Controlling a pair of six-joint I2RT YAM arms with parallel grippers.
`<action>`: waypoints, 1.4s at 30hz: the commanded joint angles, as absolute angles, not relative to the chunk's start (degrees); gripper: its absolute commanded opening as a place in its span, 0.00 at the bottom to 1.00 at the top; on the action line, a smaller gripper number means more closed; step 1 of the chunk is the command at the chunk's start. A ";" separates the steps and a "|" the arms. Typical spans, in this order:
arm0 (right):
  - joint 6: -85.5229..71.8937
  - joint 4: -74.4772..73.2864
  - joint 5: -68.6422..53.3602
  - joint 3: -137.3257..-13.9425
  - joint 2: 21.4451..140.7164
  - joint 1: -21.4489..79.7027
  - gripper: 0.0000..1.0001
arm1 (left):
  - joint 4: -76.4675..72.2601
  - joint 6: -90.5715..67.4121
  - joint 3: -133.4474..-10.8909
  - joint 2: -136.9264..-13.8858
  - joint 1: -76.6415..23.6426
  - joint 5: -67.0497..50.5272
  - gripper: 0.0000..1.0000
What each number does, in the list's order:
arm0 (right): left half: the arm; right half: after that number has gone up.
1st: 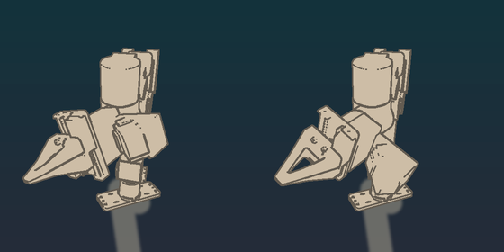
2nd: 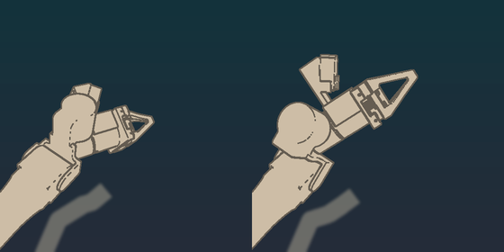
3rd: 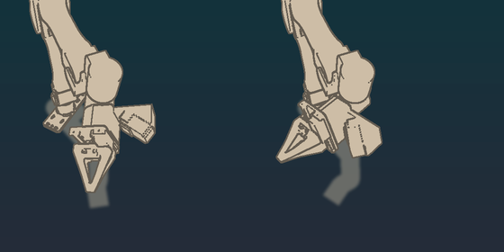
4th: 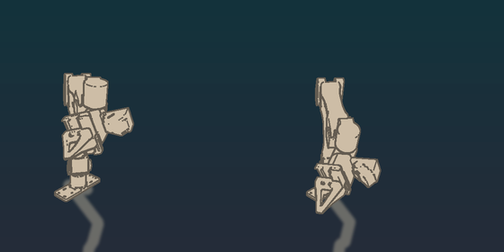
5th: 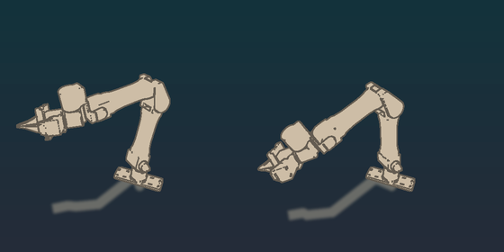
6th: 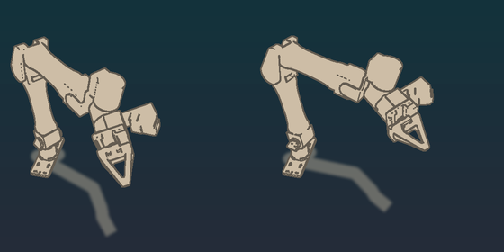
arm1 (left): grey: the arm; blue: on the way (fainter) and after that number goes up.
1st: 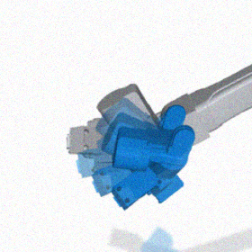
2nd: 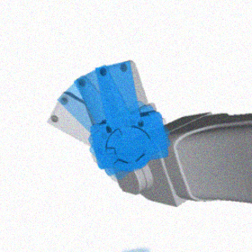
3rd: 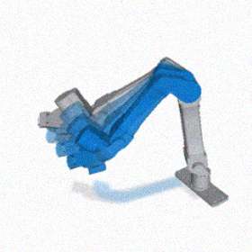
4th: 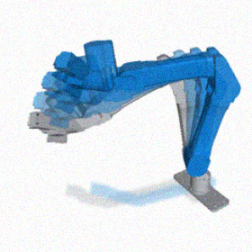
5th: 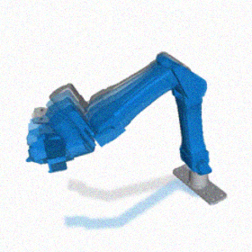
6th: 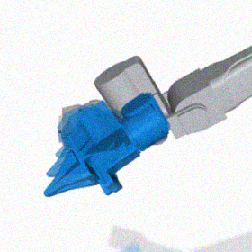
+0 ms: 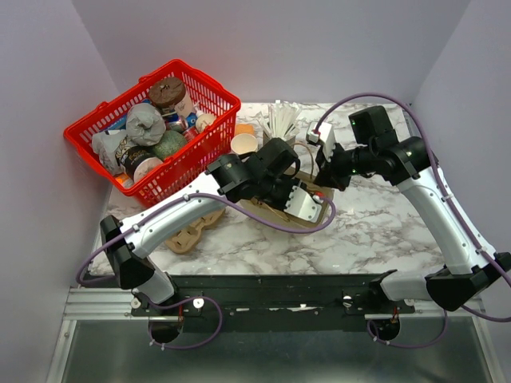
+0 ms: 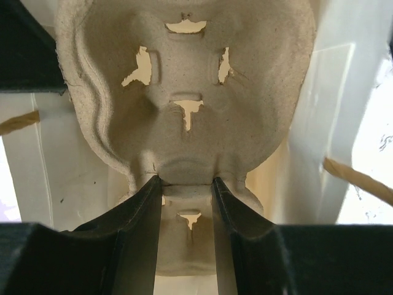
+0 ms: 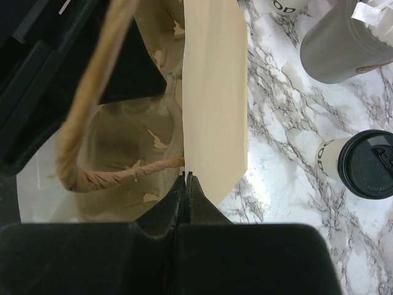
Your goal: Pack the takeout coffee
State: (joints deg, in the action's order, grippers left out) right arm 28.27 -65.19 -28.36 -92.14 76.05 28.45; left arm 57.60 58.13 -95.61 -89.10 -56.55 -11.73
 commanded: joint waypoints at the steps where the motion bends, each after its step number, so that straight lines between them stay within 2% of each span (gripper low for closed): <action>1: 27.16 -64.60 -30.76 -91.23 74.71 28.83 0.00 | 58.53 59.50 -98.26 -90.52 -57.66 -6.17 0.00; 7: 26.90 -65.04 -31.55 -90.62 73.83 28.83 0.01 | 60.29 59.41 -98.00 -91.32 -57.66 -2.64 0.00; 16: 25.93 -63.63 -26.64 -89.21 74.35 28.83 0.00 | 65.30 60.73 -98.88 -90.88 -58.10 -4.48 0.00; 20: 26.72 -64.07 -28.38 -90.17 74.88 28.83 0.01 | 64.43 61.26 -97.03 -90.26 -58.10 -3.60 0.00; 32: 26.98 -65.65 -27.95 -90.35 74.71 29.18 0.00 | 67.06 59.85 -100.28 -96.59 -58.62 -0.44 0.00; 36: 26.11 -65.30 -29.44 -89.21 73.83 29.18 0.00 | 64.08 60.03 -96.95 -93.53 -58.62 -0.35 0.00; 42: 28.64 -68.98 -38.13 -90.79 74.62 29.18 0.00 | 53.98 59.59 -90.28 -90.62 -58.54 -3.33 0.00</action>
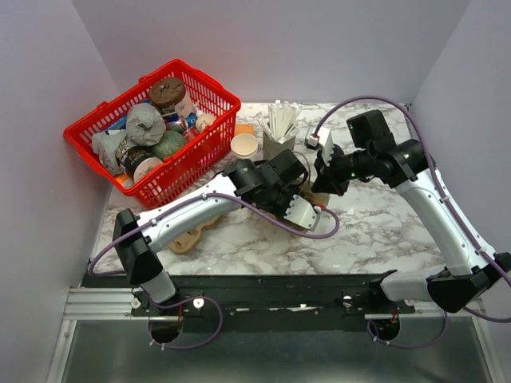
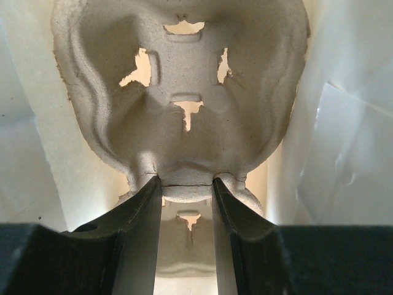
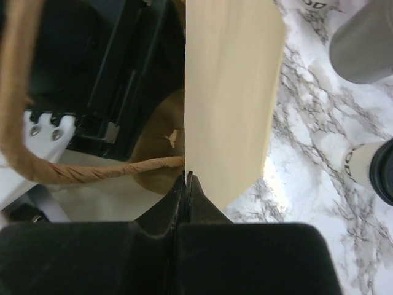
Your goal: Pack the takeout coffee
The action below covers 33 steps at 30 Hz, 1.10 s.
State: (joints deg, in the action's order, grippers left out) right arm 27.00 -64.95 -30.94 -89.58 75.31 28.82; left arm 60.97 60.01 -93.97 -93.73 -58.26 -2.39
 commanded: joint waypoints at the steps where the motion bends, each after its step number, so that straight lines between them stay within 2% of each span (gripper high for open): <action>1: 29.26 -69.26 -39.71 -90.79 74.53 29.09 0.00 | 52.31 59.76 -87.91 -90.18 -58.45 -3.77 0.00; 16: 34.01 -76.37 -48.77 -90.61 74.79 29.18 0.00 | 45.70 61.43 -82.62 -91.40 -58.62 -1.85 0.00; 33: 34.72 -77.87 -50.45 -91.58 76.55 29.18 0.00 | 39.12 64.07 -78.22 -93.69 -58.71 1.76 0.00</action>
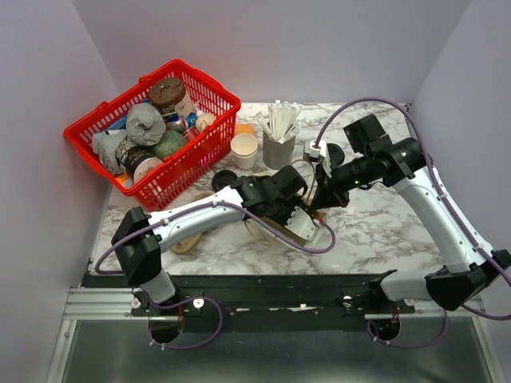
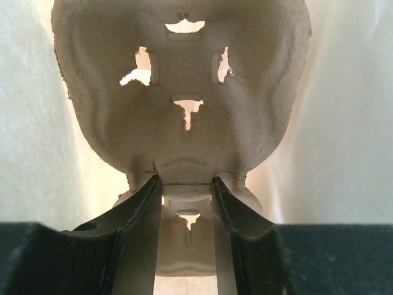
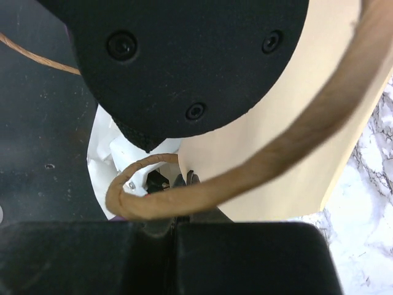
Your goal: Pack the takeout coffee
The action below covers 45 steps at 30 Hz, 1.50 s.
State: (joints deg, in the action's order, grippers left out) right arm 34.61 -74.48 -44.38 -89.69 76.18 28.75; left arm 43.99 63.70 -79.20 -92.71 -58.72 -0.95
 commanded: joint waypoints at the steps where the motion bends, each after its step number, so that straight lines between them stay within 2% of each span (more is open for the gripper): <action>1: 34.89 -77.96 -50.36 -91.76 76.64 29.18 0.00 | 38.68 63.64 -78.14 -93.52 -58.71 1.58 0.01; 3: 34.89 -77.96 -50.10 -91.84 76.73 29.18 0.00 | 37.71 63.37 -77.96 -93.52 -58.71 1.76 0.10; 7: 34.54 -76.91 -48.52 -91.67 76.82 29.09 0.00 | 37.09 62.40 -76.82 -92.11 -58.62 2.11 0.33; 16: 34.72 -75.67 -45.70 -92.90 77.52 28.65 0.00 | 34.28 57.49 -73.39 -87.54 -57.83 1.76 0.66; 21: 35.59 -76.29 -45.26 -92.90 77.78 28.30 0.00 | 33.40 55.29 -73.04 -86.05 -57.57 1.85 0.72; 22: 35.77 -76.46 -45.26 -92.90 77.87 28.04 0.00 | 33.31 54.50 -73.12 -85.96 -57.57 1.93 0.77; 25: 36.56 -77.78 -45.53 -92.81 78.75 27.34 0.00 | 33.05 51.78 -74.09 -84.91 -57.57 1.50 0.78; 26: 36.74 -77.96 -45.79 -92.38 78.92 26.99 0.00 | 32.87 50.81 -75.05 -84.64 -57.57 1.15 0.82; 30: 37.96 -79.36 -46.67 -92.55 81.03 25.23 0.00 | 33.31 46.77 -77.08 -82.01 -57.39 -3.42 0.82; 31: 38.06 -79.37 -46.58 -92.64 81.56 25.05 0.00 | 32.96 45.71 -77.08 -81.39 -57.31 -5.34 0.99; 37: 37.44 -77.70 -46.05 -91.67 80.86 25.14 0.01 | 28.22 38.07 -73.22 -75.77 -55.46 -12.56 0.99; 42: 34.90 -74.71 -45.61 -88.77 78.66 25.40 0.01 | 22.15 32.52 -65.49 -71.02 -55.02 -16.69 0.99; 45: 33.93 -74.88 -46.76 -89.65 78.92 26.10 0.00 | 25.65 32.34 -66.70 -73.37 -54.93 -18.62 0.99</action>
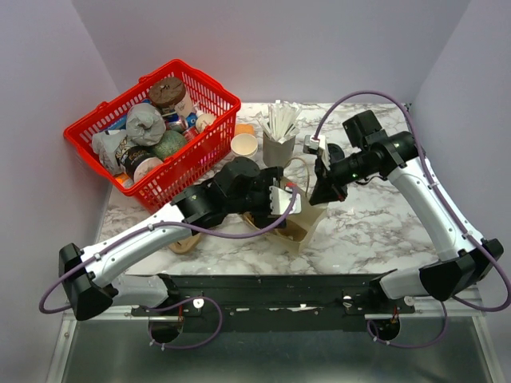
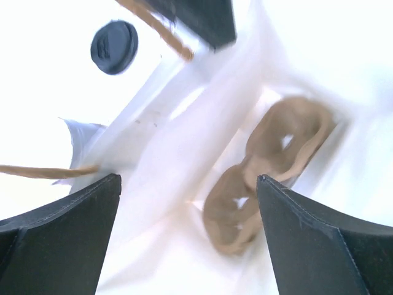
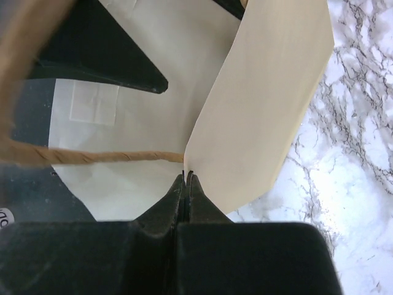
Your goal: Pack the takeout coffee
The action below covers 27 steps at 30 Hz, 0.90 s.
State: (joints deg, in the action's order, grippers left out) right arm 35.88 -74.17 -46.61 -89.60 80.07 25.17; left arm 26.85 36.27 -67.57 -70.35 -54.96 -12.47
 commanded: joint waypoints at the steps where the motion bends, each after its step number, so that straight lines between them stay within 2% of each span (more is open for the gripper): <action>1: 33.75 -74.88 -46.76 -90.00 78.75 26.45 0.00 | 27.23 32.78 -67.67 -74.00 -55.02 -19.33 0.99; 4: 32.88 -74.18 -45.36 -90.00 78.66 27.16 0.01 | 31.55 36.03 -70.22 -75.06 -54.41 -20.48 0.97; 10: 30.32 -71.46 -41.57 -87.37 78.49 27.16 0.00 | 24.71 34.81 -72.15 -70.15 -53.26 -17.67 0.99; 13: 29.71 -70.75 -40.78 -86.40 78.75 27.16 0.01 | 25.13 31.21 -78.55 -70.84 -51.77 -14.42 0.99; 17: 29.79 -71.28 -41.48 -88.24 79.71 26.72 0.00 | 32.49 22.08 -90.22 -71.89 -44.32 -17.74 0.99; 20: 29.62 -71.28 -41.84 -91.57 80.24 26.19 0.01 | 41.44 20.39 -95.34 -72.42 -37.98 -26.27 0.98; 21: 29.18 -70.93 -41.14 -92.45 80.59 26.02 0.03 | 43.31 21.09 -95.27 -71.99 -37.27 -27.24 0.99; 22: 29.01 -70.75 -40.61 -93.16 80.77 25.93 0.12 | 44.81 22.22 -94.58 -69.98 -36.22 -28.20 0.98; 23: 28.92 -70.66 -40.08 -94.56 80.77 25.84 0.21 | 47.52 26.06 -92.40 -68.66 -35.43 -28.91 0.98; 24: 28.83 -70.84 -39.21 -95.27 80.86 25.75 0.35 | 48.68 28.10 -91.07 -67.25 -35.33 -29.26 0.98; 26: 28.74 -70.93 -38.85 -96.67 80.86 25.75 0.44 | 50.26 31.53 -87.13 -62.94 -35.42 -30.67 0.98; 27: 28.22 -70.67 -38.33 -97.55 80.77 25.66 0.52 | 51.06 34.95 -86.14 -61.80 -35.42 -31.28 0.98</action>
State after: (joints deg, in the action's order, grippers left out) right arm 29.12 -71.20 -40.95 -93.60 80.68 26.13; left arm 40.23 26.61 -91.48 -67.18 -35.57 -24.69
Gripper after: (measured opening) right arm 0.416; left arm 0.985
